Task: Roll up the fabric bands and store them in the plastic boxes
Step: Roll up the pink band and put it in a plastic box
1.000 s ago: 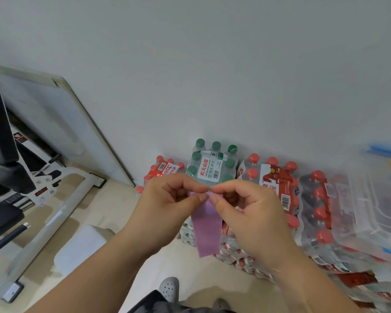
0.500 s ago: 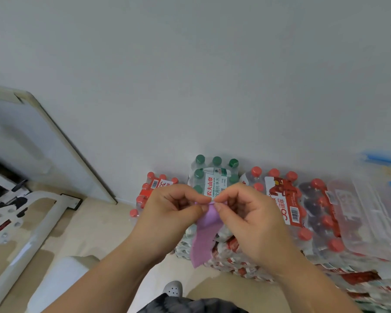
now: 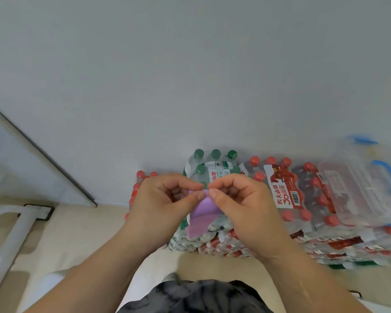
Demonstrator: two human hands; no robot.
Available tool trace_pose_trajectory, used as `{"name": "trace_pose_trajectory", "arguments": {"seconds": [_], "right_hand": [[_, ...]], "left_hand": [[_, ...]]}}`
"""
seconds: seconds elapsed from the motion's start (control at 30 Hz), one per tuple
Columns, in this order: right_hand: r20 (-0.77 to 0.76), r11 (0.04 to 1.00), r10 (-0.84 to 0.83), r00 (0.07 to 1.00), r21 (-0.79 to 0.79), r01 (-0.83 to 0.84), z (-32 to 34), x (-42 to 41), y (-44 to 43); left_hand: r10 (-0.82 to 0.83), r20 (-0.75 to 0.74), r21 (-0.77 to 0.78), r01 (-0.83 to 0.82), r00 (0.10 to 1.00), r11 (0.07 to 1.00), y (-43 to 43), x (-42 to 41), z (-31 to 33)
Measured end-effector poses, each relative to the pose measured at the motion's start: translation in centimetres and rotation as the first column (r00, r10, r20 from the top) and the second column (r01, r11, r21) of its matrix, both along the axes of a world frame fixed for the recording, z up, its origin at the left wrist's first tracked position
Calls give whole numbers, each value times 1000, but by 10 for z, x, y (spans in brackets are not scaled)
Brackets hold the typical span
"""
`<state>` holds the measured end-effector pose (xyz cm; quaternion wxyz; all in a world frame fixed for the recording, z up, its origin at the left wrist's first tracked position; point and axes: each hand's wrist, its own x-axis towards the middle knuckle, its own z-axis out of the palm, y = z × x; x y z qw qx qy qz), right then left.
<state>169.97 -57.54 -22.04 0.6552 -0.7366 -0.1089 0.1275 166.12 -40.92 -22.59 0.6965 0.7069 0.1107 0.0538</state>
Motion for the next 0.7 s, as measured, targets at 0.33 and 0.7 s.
{"name": "trace_pose_trajectory", "arguments": {"seconds": [0.33,0.7], "right_hand": [[-28,1000,19,999,2,-19,-1,-6,34],[-38,998,-25,999,57,27,3,-11,50]], "left_hand": [[-33,33,-59,35,999,998,36,-4,-2],[-20,42,-61,23,999,998,48,-3,-1]]}}
